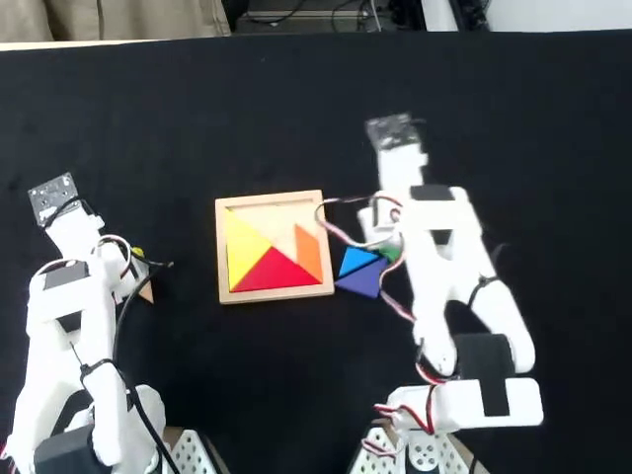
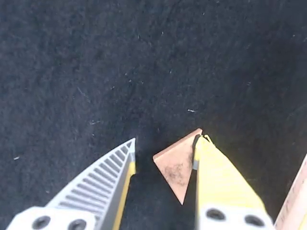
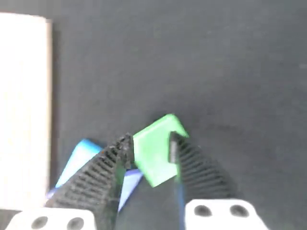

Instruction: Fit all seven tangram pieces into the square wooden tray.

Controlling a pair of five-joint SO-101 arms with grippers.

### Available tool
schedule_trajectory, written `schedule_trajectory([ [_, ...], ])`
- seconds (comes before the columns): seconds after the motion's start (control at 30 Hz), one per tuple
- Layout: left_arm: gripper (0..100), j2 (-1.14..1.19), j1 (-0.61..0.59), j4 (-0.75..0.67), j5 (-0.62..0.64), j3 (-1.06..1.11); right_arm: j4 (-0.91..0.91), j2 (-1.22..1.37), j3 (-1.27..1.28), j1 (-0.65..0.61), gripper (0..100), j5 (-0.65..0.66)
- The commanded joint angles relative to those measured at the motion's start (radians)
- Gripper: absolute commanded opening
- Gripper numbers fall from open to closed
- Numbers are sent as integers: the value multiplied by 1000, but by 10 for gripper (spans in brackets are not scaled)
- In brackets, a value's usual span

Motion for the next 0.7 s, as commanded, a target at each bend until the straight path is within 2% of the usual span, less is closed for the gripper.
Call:
schedule_trajectory([
  [0.0,202,-29,7,-15,14,-4,32,-54,-4,-68,158,38],
  [0.17,202,-29,12,-6,11,-8,-2,-45,-1,-78,155,35],
  [0.27,206,-31,41,-2,-20,-21,-112,-45,62,-57,100,38],
  [0.37,206,-21,44,46,-302,-128,-238,-45,130,-44,44,43],
  [0.43,207,-14,53,155,-443,-219,-278,-47,142,-31,36,43],
  [0.6,207,72,53,445,-649,-452,-287,-47,137,-12,36,40],
  [0.67,208,147,53,519,-640,-510,-287,-47,137,-15,36,38],
])
